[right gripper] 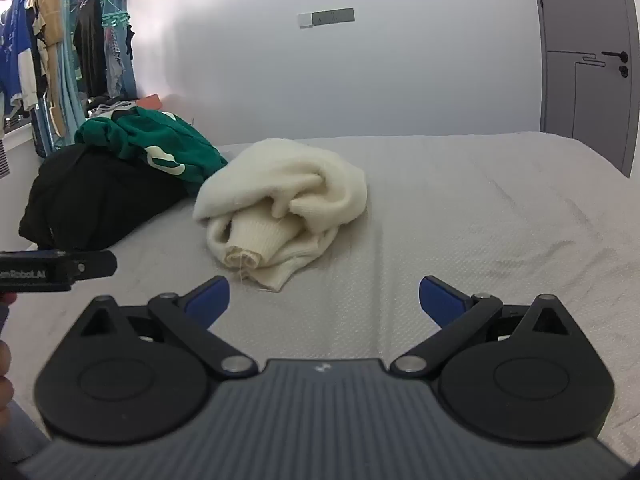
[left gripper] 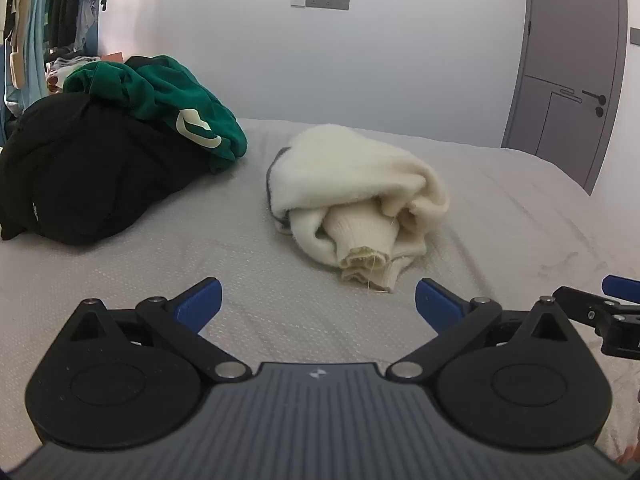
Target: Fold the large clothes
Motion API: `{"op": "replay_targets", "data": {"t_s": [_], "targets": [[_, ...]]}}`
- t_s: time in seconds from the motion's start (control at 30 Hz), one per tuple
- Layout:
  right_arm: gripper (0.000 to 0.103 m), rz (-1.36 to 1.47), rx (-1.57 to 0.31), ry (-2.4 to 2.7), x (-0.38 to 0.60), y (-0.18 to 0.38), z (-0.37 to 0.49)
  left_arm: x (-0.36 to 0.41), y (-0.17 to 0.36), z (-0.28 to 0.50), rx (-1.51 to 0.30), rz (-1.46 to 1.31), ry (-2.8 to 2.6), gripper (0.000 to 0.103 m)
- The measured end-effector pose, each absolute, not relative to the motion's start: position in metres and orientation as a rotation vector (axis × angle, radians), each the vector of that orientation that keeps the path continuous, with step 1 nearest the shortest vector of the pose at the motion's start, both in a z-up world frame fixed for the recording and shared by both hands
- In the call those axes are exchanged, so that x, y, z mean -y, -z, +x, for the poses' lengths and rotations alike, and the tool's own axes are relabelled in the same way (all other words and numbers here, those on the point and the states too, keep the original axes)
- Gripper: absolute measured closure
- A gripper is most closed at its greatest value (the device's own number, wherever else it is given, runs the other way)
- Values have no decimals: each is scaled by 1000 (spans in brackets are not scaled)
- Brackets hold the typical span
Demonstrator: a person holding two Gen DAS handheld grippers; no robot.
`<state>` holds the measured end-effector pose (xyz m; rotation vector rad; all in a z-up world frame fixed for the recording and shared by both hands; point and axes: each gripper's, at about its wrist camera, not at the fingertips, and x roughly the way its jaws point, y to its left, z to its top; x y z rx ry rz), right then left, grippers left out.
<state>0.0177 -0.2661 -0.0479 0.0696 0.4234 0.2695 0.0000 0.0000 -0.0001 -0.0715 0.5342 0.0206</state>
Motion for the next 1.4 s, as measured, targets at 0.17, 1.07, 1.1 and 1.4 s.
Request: {"op": "replay_targets", "data": {"t_s": [0.17,1.07,1.1,1.4], "targets": [[0,85,-433,-275,268,47,19,0,0,0,-541,-66,-23,0],[0,83,-454,-274,264,53,20,-6,5,2,-549,-87,-19,0],[0,84,-452,-271,264,53,20,-7,5,2,-549,-88,-18,0],[0,91,-455,-271,268,52,19,-4,6,1,-544,-73,-23,0]]}}
